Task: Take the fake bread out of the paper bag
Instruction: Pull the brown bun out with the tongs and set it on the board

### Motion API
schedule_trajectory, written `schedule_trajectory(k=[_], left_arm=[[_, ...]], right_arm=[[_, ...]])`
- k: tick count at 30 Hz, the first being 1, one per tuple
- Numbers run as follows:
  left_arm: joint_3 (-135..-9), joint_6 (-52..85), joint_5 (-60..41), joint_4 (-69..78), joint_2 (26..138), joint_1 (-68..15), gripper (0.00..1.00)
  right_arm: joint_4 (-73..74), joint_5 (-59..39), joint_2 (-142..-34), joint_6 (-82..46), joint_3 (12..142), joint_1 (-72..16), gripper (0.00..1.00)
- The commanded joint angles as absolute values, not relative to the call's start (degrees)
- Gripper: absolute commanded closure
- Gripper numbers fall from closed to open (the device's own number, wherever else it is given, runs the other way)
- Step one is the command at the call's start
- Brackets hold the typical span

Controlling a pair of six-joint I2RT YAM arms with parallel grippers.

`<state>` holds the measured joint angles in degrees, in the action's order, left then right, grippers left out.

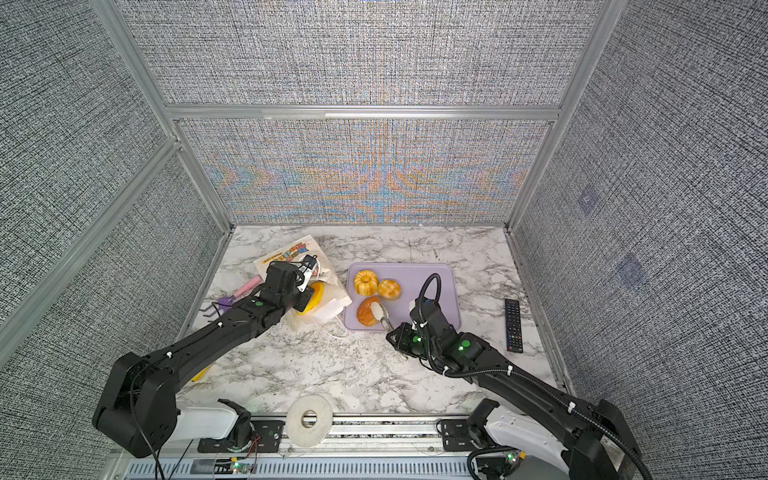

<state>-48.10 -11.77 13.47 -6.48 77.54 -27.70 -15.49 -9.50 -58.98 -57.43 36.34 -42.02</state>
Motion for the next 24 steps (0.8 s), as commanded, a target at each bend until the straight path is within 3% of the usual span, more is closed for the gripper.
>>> schedule_trajectory(k=[1, 10, 16, 24], left_arm=[[-48.3, -11.2, 13.5, -5.7, 77.2, -27.6, 1.00], [-48.5, -11.2, 13.4, -5.9, 77.2, -27.6, 1.00], [-48.6, -11.2, 13.3, -6.1, 77.2, -27.7, 1.00], [-48.6, -11.2, 13.3, -6.1, 77.2, -27.8, 1.00]], right_arm=[[-11.3, -12.2, -60.8, -55.9, 37.0, -40.9, 0.97], [-12.6, -12.3, -62.2, -55.5, 37.4, -38.9, 0.64], [-15.9, -12.0, -60.6, -55.2, 37.5, -38.2, 0.56], [-18.4, -11.4, -57.4, -55.6, 36.4, -37.9, 0.55]])
